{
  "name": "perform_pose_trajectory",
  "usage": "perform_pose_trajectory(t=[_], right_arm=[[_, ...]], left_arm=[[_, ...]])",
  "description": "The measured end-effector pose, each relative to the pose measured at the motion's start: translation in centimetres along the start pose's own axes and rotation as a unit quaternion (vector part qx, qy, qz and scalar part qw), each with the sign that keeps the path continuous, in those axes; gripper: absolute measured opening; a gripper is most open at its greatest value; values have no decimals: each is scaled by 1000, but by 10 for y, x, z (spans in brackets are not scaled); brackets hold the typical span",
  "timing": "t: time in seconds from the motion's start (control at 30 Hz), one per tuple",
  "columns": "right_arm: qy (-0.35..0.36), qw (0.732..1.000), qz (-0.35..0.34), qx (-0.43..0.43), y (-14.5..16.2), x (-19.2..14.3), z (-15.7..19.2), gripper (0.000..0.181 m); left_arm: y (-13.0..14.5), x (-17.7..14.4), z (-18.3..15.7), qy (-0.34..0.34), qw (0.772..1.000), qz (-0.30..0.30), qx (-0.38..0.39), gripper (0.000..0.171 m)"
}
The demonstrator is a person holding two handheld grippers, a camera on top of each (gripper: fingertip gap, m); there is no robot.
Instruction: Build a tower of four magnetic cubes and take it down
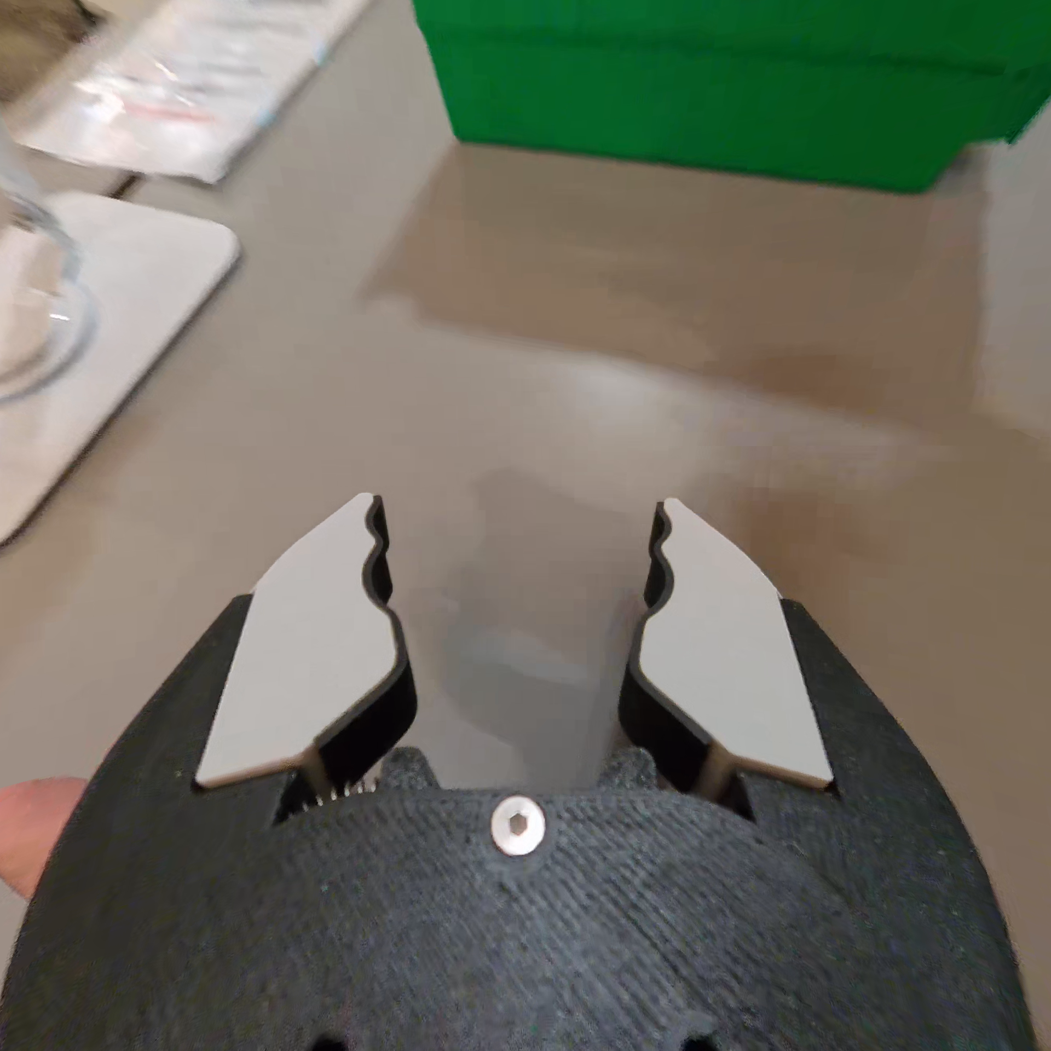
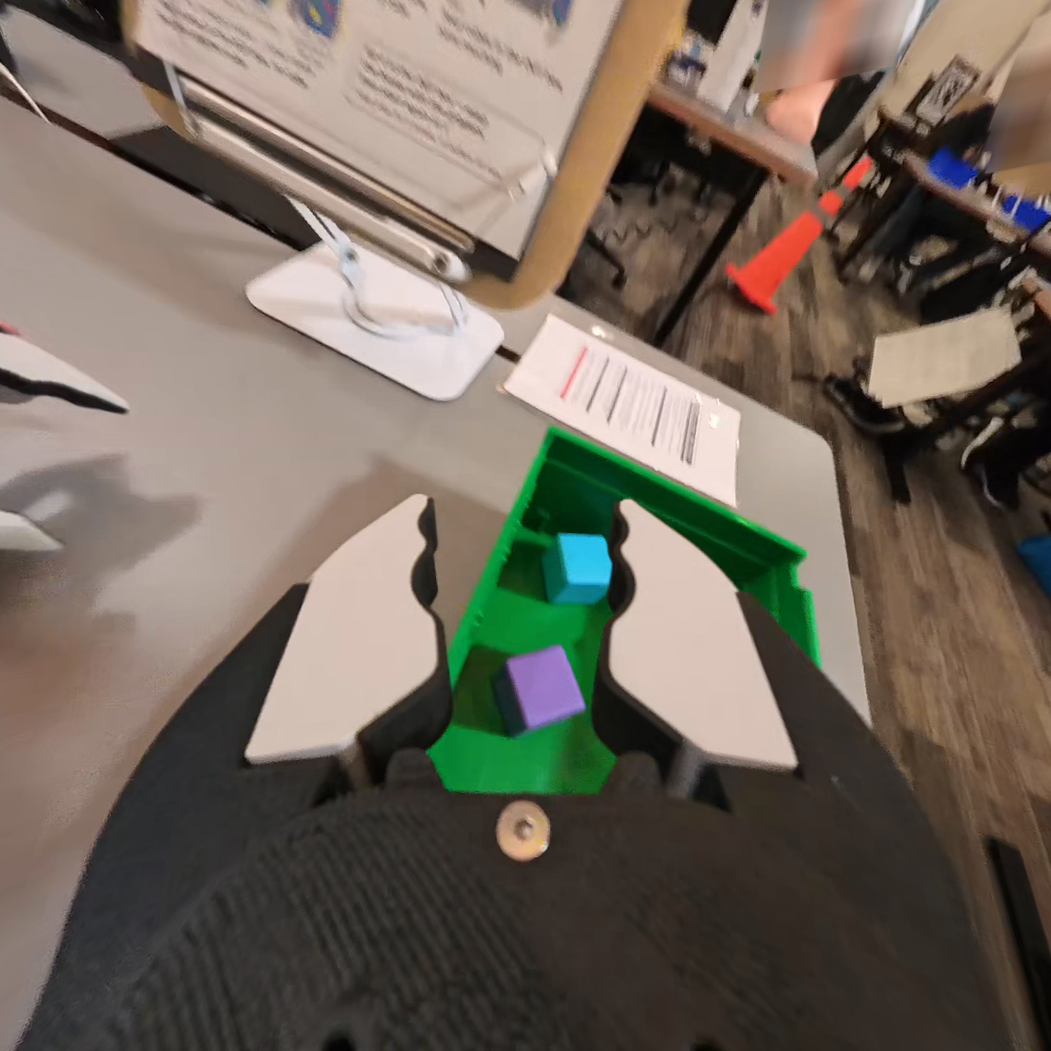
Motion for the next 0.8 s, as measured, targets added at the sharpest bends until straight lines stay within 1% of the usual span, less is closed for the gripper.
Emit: perform_pose_trajectory(t=[0.03,0.1,0.13,0.2,0.27,0.33,0.37,0.4,0.43,0.47,0.5,0.57,0.6,0.63,0.7,0.77,0.8], right_arm=[[-7,1000,-15,-3,-6,0,10,59],[-28,999,-41,0,-17,3,32,66],[-41,998,-56,6,-22,4,43,65],[-74,994,-82,22,-30,7,67,67],[-107,988,-100,39,-34,11,90,67],[-147,981,-112,59,-35,15,115,67],[-166,977,-118,70,-35,17,127,66],[-181,973,-122,79,-34,19,138,66],[-191,970,-123,83,-32,22,147,66],[-196,969,-122,83,-30,24,155,66],[-198,970,-117,78,-27,27,161,66],[-199,972,-109,65,-22,30,170,66],[-198,972,-111,62,-21,31,172,66],[-196,972,-115,66,-21,31,173,65],[-191,969,-133,85,-24,31,173,61],[-183,965,-152,111,-25,31,171,58],[-184,963,-156,121,-24,31,171,59]], left_arm=[[-5,-4,6,-20,1000,-15,-6,89],[-14,-13,16,-55,997,-49,-21,99],[-18,-18,19,-64,995,-66,-27,96],[-27,-27,23,-74,992,-100,-32,84],[-33,-34,27,-91,987,-124,-39,79],[-36,-40,35,-134,978,-149,-50,73],[-37,-43,35,-140,976,-162,-48,48],[-37,-45,37,-149,973,-169,-50,29],[-37,-45,37,-151,973,-169,-50,19],[-37,-45,36,-145,973,-170,-51,16],[-37,-47,36,-138,973,-176,-54,18],[-41,-53,35,-122,970,-202,-63,28],[-41,-56,38,-127,967,-210,-74,32],[-41,-58,41,-132,965,-210,-83,32],[-39,-58,40,-112,967,-211,-91,31],[-38,-58,43,-112,962,-219,-118,45],[-40,-59,43,-110,958,-232,-128,47]])
Point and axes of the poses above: each gripper's, where its closed fingertips meet, x out along the fingers, y out of its underside, z = x × y across the jaws, the point moved 3 cm from there along -x, back along the fingers
